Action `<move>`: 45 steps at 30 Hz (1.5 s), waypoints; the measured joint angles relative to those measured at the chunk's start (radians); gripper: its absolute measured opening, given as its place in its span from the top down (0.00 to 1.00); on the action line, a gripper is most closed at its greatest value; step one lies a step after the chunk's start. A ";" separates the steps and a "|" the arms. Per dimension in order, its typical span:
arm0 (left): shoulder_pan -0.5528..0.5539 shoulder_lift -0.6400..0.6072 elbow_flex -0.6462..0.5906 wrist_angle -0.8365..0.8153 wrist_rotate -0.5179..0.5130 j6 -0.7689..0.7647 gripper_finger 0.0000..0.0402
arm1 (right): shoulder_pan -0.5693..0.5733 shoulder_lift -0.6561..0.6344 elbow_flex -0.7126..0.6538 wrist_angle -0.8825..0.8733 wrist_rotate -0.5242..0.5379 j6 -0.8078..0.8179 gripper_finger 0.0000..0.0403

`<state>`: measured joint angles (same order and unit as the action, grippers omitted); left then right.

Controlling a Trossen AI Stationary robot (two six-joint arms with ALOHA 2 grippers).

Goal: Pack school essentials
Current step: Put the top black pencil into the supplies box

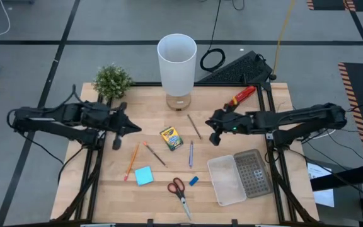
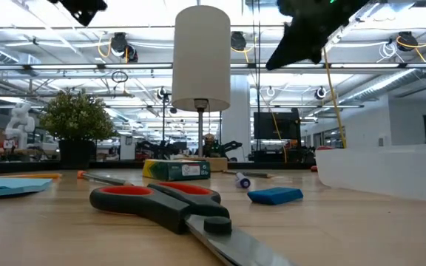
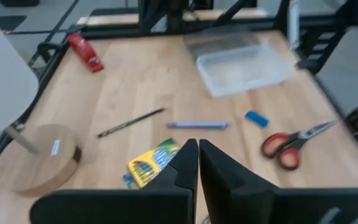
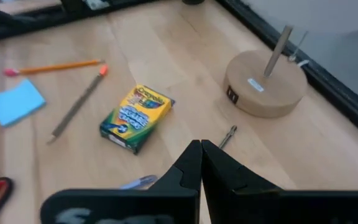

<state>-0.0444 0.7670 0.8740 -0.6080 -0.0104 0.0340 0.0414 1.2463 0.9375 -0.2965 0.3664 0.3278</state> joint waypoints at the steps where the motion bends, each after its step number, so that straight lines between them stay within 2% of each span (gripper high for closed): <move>1: 0.000 0.012 -0.003 0.002 -0.007 0.008 0.96 | 0.000 0.026 0.000 0.010 0.000 0.005 1.00; 6: 0.000 0.066 -0.007 0.009 -0.019 0.028 0.96 | 0.000 0.159 0.000 0.070 0.000 0.031 0.94; 13: 0.000 0.099 -0.007 0.006 -0.019 0.013 0.96 | -0.001 0.318 0.000 0.142 0.002 0.028 0.78; 19: 0.000 0.099 -0.007 0.010 -0.019 0.013 0.96 | -0.010 0.411 0.000 0.170 0.004 0.020 0.64; 23: 0.000 0.099 -0.007 0.010 -0.019 0.014 0.96 | -0.015 0.455 0.000 0.186 0.003 0.030 0.57; 33: 0.000 0.099 -0.007 0.013 -0.019 0.016 0.96 | -0.066 0.533 0.000 0.273 0.003 0.026 0.57; 45: 0.000 0.099 -0.007 0.013 -0.019 0.024 0.96 | -0.097 0.539 0.000 0.271 0.003 0.026 0.58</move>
<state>-0.0444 0.8661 0.8673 -0.5949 -0.0292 0.0578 -0.0559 1.7851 0.9375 -0.0255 0.3698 0.3542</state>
